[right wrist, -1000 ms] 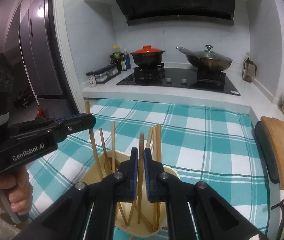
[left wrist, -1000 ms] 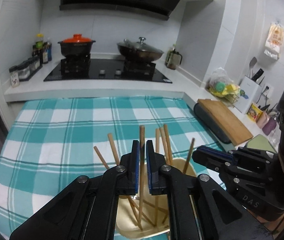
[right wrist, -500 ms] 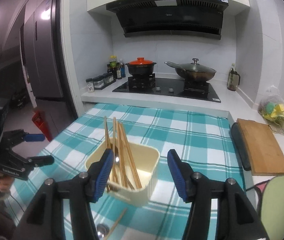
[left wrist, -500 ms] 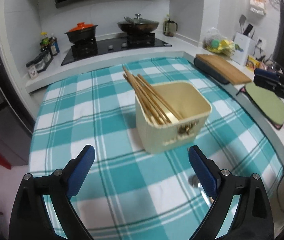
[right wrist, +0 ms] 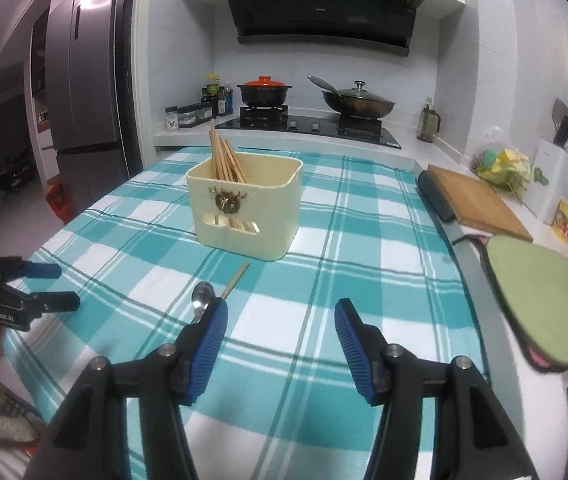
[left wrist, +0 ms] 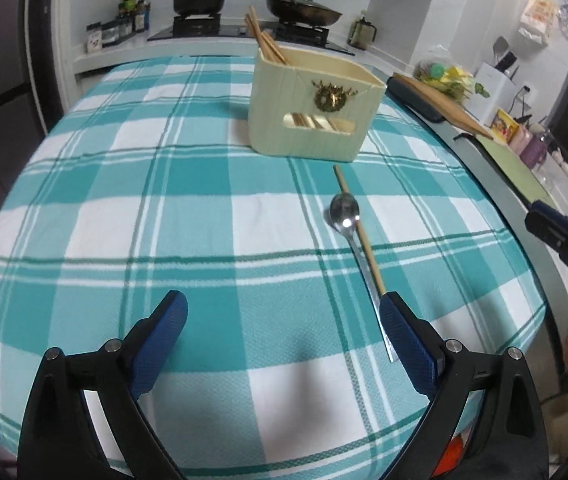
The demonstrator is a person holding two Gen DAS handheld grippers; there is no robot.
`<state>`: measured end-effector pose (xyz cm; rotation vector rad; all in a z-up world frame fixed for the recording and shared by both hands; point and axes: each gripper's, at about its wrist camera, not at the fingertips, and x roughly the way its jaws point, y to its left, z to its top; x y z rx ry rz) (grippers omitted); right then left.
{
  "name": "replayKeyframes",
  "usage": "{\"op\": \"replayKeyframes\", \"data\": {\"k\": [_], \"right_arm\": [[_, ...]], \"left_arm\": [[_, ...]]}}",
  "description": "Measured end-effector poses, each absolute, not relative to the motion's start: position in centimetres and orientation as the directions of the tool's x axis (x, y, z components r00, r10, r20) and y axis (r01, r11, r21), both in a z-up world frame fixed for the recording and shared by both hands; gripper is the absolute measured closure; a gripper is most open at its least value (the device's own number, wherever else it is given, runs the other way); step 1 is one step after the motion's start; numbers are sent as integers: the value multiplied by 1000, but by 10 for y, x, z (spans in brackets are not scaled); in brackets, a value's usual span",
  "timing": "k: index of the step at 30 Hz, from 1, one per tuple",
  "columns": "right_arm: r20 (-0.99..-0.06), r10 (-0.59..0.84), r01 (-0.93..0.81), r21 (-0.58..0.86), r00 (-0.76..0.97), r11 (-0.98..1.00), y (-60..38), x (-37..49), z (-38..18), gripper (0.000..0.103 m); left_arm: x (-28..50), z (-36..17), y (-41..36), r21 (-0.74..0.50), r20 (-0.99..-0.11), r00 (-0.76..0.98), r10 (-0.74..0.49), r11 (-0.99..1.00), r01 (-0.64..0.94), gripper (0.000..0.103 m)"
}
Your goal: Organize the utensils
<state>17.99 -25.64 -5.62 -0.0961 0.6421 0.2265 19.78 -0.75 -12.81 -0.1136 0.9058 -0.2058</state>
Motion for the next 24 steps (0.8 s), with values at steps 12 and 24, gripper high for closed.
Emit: {"op": "replayKeyframes", "data": {"k": [12, 24], "right_arm": [[-753, 308, -192, 241, 582, 951, -226, 199, -153, 74], [-831, 242, -234, 139, 501, 962, -158, 270, -177, 93]], "left_arm": [[181, -155, 1, -175, -787, 592, -173, 983, 55, 6], [175, -160, 12, -160, -790, 597, -142, 987, 23, 6]]}}
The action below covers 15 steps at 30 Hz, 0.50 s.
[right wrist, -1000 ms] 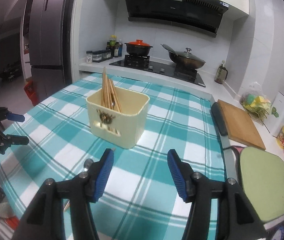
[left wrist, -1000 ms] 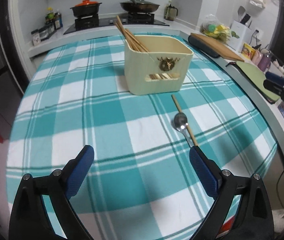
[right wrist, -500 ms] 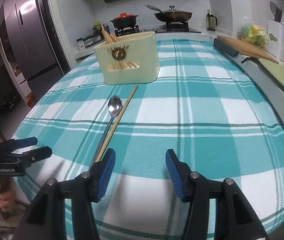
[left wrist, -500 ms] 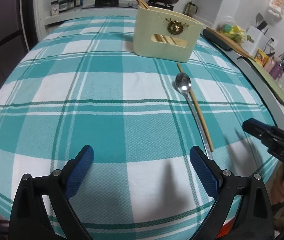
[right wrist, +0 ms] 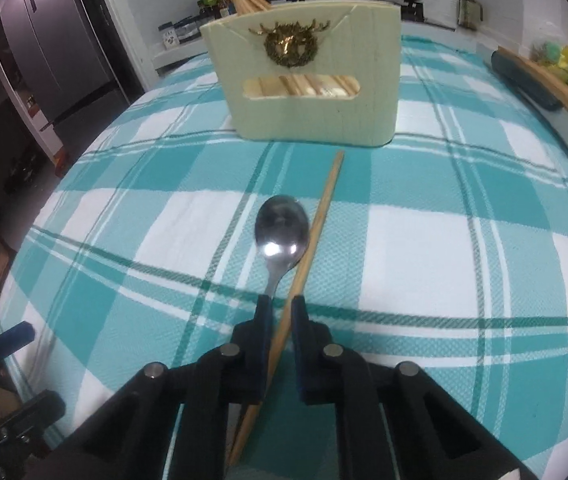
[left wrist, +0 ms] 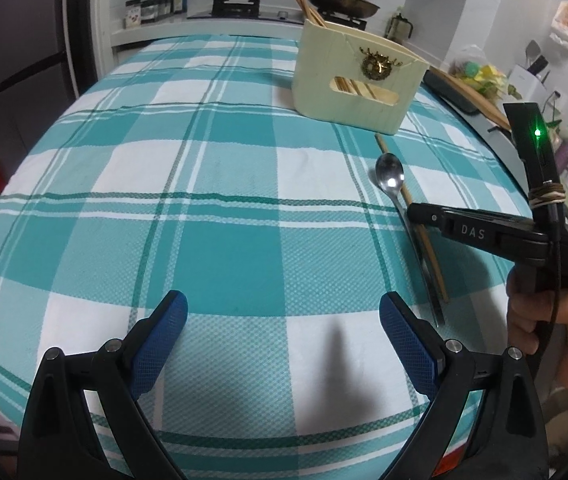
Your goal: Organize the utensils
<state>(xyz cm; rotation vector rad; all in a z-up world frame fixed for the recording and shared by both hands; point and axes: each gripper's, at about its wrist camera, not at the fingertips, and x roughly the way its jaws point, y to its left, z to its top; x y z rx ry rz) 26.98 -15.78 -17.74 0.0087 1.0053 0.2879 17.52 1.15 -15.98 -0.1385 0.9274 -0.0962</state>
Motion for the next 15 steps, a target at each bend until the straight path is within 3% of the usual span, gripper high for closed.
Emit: {"op": "replayKeyframes", "data": {"k": [5, 15], "right_arm": [[-827, 216, -214, 118, 520, 970, -167, 265, -180, 97], [-825, -2, 57, 36, 566, 998, -237, 213, -178, 97]], "left_arm": [[178, -165, 6, -159, -799, 582, -149, 987, 33, 6], [178, -168, -2, -153, -803, 577, -150, 987, 44, 6]]}}
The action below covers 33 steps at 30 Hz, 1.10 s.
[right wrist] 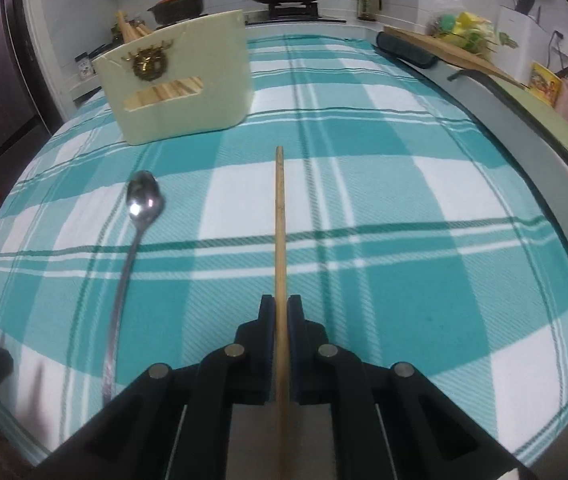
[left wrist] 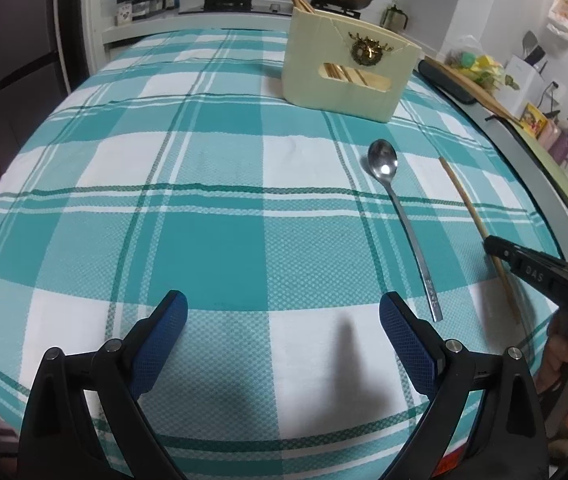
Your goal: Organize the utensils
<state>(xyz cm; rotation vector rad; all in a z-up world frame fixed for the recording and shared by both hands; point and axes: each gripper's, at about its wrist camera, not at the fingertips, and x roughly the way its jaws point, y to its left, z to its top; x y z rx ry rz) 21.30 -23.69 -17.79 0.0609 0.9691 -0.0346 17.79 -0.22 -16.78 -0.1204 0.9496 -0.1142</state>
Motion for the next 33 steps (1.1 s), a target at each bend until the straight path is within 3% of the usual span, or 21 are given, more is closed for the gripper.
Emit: {"op": "replayKeyframes", "data": {"k": [3, 5, 6, 24, 33], "right_arm": [[-812, 6, 66, 54, 584, 996, -250, 200, -174, 86], [-789, 6, 69, 62, 614, 996, -255, 190, -169, 56], [-776, 0, 71, 57, 631, 996, -257, 186, -167, 54], [-709, -7, 66, 56, 705, 996, -269, 168, -163, 54], [-690, -37, 71, 21, 723, 997, -266, 164, -161, 54]], "left_arm": [[177, -169, -12, -148, -804, 572, -160, 987, 67, 6], [175, -167, -18, -142, -801, 575, -165, 986, 85, 6], [175, -166, -22, -138, -800, 576, -167, 986, 94, 6], [177, -162, -40, -70, -805, 580, -126, 991, 118, 6], [184, -167, -34, -139, -808, 564, -171, 985, 98, 6]]}}
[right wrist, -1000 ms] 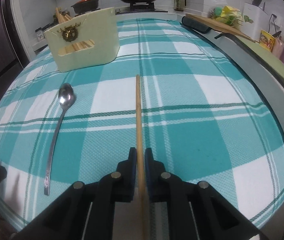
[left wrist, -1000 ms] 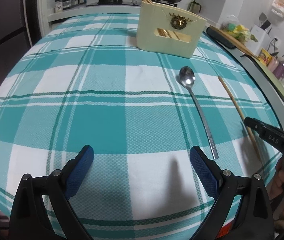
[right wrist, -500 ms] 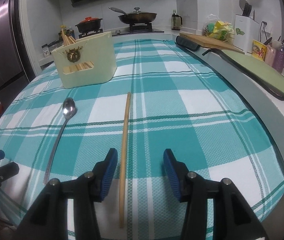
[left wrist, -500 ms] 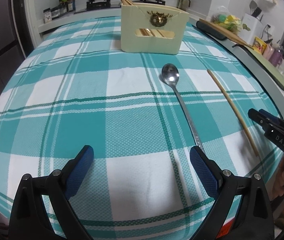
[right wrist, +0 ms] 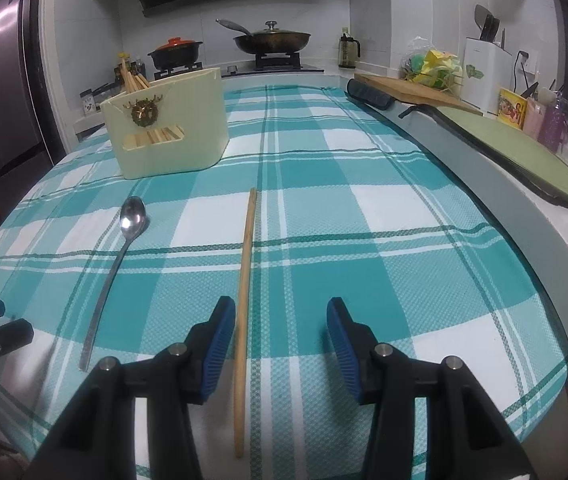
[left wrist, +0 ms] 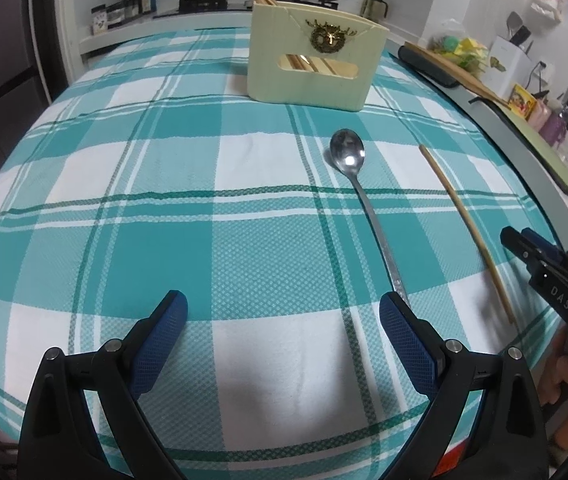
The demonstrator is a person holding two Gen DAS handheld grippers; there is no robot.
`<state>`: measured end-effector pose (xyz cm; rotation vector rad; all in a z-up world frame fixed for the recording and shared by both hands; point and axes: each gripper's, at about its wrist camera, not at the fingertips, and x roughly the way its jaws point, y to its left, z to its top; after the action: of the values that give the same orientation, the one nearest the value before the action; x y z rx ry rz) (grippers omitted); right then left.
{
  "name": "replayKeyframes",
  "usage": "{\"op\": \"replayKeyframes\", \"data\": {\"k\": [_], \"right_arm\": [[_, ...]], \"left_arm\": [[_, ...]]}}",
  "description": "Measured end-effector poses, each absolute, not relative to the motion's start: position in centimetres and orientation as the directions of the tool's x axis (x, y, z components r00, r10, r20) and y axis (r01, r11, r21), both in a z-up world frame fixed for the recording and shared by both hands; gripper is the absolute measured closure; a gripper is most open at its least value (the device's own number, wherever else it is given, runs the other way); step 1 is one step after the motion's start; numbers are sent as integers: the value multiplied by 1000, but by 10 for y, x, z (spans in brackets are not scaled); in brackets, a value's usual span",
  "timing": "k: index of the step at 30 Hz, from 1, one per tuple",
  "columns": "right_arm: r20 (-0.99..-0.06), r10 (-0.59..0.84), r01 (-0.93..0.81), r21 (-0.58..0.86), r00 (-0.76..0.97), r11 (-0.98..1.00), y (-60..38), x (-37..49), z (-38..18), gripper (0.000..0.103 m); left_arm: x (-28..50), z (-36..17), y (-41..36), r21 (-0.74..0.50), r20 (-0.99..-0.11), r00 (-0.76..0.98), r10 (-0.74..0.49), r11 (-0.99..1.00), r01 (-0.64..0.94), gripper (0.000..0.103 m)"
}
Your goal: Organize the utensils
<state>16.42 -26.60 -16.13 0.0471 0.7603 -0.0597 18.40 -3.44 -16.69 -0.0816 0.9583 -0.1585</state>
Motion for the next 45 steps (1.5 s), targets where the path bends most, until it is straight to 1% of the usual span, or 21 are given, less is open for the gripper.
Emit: {"op": "replayKeyframes", "data": {"k": [3, 6, 15, 19, 22, 25, 26, 28, 30, 31, 32, 37, 41, 43, 45], "right_arm": [[-678, -43, 75, 18, 734, 997, -267, 163, -159, 54], [-671, -45, 80, 22, 740, 997, -270, 163, -159, 54], [-655, -48, 93, 34, 754, 995, -279, 157, -159, 54], [-656, -44, 101, 50, 754, 994, -285, 155, -162, 54], [-657, -41, 106, 60, 753, 993, -289, 154, -164, 54], [-653, -40, 107, 63, 756, 992, -291, 153, -163, 54], [-651, -40, 107, 64, 758, 992, -292, 152, -163, 54], [-650, -41, 109, 65, 759, 992, -294, 151, -163, 54], [-651, -40, 111, 68, 758, 991, -295, 151, -164, 54], [-652, -40, 112, 69, 757, 991, -296, 151, -165, 54], [-653, -40, 112, 69, 756, 991, -296, 151, -165, 54], [-660, -32, 105, 72, 751, 992, -295, 153, -167, 54], [-660, -26, 92, 66, 751, 994, -290, 152, -167, 54], [-662, -20, 85, 66, 749, 994, -288, 152, -167, 54], [-665, -16, 75, 61, 746, 995, -284, 152, -167, 54]], "left_arm": [[191, -167, -42, -163, -807, 556, -199, 980, 113, 6], [203, -166, -56, -162, -805, 553, -216, 976, 145, 6], [256, -175, -90, -152, -824, 530, -201, 979, 135, 6], [286, -181, -109, -64, -828, 547, -119, 991, 119, 6], [303, -190, -126, 63, -838, 546, -8, 992, 112, 4], [309, -188, -132, 108, -816, 577, 30, 989, 101, 4], [311, -188, -131, 98, -815, 579, 24, 990, 98, 7], [311, -189, -124, 39, -810, 585, -39, 992, 120, 20], [310, -187, -122, 15, -802, 590, -90, 985, 171, 47], [309, -186, -123, 14, -802, 587, -110, 979, 202, 55], [308, -185, -123, 20, -804, 583, -122, 973, 230, 67], [297, -183, -107, 0, -818, 542, -190, 944, 330, 68], [280, -181, -90, 14, -835, 505, -220, 908, 419, 72], [271, -179, -80, 31, -841, 493, -222, 891, 454, 70], [266, -179, -68, 53, -847, 492, -200, 889, 454, 66]]}}
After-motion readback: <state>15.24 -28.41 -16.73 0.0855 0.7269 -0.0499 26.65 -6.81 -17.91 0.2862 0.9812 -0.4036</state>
